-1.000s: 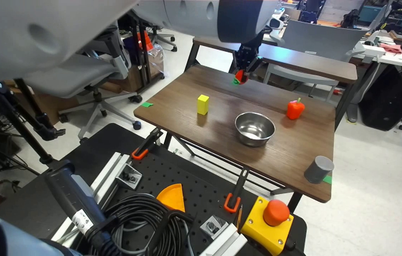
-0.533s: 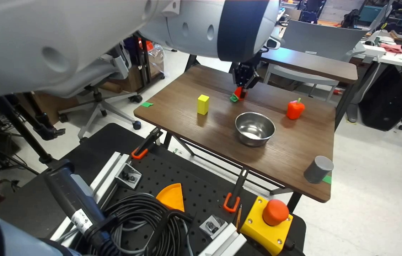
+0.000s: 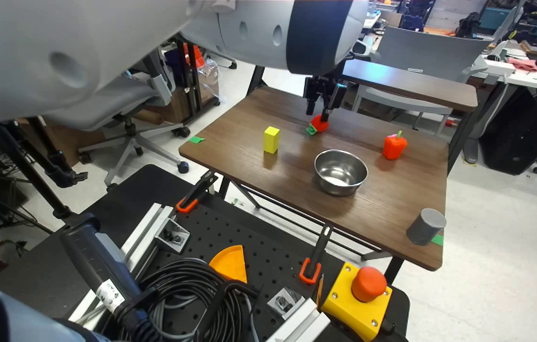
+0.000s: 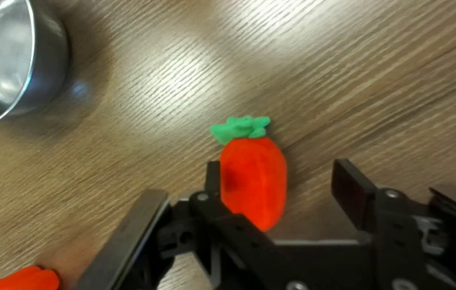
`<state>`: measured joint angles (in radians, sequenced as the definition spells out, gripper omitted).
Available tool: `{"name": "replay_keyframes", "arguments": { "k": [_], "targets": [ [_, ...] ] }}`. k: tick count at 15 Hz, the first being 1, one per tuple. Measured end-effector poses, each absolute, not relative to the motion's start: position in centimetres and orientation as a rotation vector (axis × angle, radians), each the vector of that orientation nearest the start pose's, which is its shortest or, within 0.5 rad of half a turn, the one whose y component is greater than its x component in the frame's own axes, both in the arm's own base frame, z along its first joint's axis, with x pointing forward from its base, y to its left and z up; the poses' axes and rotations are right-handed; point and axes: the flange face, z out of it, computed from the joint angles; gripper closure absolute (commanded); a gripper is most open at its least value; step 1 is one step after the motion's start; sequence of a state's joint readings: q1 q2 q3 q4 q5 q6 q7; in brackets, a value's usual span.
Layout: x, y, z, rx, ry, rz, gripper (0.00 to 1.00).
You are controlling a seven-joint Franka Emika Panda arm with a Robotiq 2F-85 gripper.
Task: Move the plush toy to the right
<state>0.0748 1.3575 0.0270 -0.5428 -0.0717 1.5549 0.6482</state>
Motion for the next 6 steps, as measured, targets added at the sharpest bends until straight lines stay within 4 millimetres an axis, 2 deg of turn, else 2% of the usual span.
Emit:
{"name": "replay_keyframes", "arguments": {
  "k": [6],
  "targets": [
    [76.4, 9.2, 20.5, -3.123, 0.731, 0.483, 0.00]
  ]
}}
